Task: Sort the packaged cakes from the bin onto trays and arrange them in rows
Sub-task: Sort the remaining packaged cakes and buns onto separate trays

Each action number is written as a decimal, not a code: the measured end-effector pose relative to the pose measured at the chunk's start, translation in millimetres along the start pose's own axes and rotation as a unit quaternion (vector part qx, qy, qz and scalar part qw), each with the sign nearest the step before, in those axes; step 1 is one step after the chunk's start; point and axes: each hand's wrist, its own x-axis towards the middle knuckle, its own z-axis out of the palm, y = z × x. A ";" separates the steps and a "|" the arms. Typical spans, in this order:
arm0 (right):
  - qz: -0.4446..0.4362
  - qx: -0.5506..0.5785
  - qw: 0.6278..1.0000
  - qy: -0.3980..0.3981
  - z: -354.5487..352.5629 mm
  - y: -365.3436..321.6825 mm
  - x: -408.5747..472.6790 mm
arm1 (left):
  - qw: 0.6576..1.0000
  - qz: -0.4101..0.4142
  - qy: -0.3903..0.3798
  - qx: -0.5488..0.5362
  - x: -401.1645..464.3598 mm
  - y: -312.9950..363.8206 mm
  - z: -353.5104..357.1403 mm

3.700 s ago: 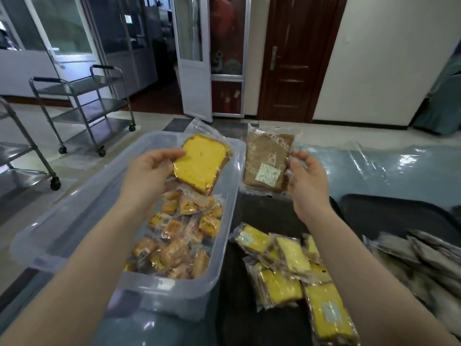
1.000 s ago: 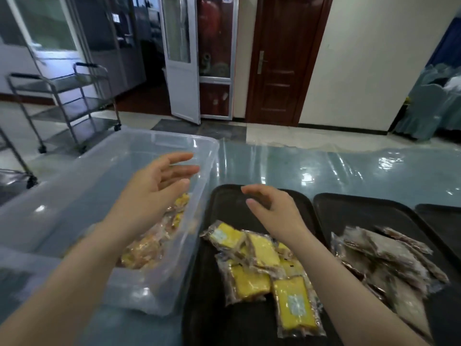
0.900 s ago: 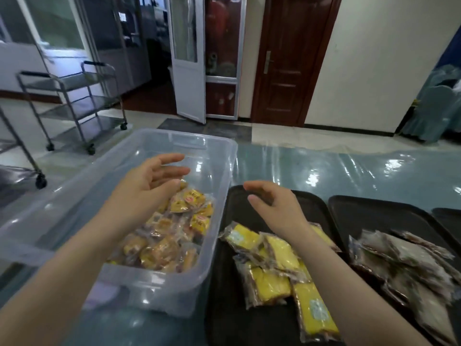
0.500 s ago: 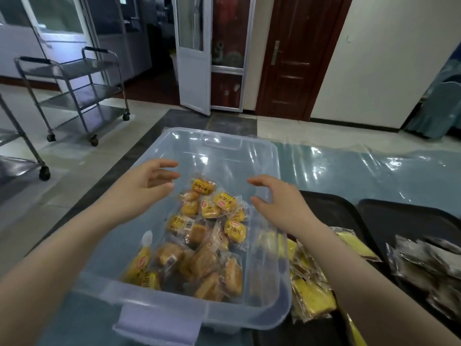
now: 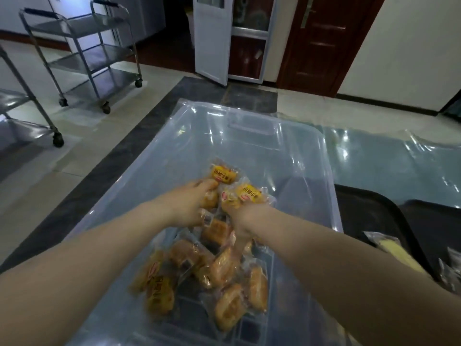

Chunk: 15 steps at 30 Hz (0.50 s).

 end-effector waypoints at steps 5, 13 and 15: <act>-0.007 0.060 0.996 -0.059 46.2 -22.0 36.5 | 0.987 -0.063 -0.097 0.108 7.4 -10.5 30.8; 0.060 0.089 0.991 0.074 60.6 -2.7 51.4 | 0.980 -0.076 -0.158 0.098 4.9 -12.1 44.9; 0.062 0.107 0.990 0.060 58.6 -1.1 52.4 | 0.979 -0.084 -0.157 0.103 3.8 -13.2 45.5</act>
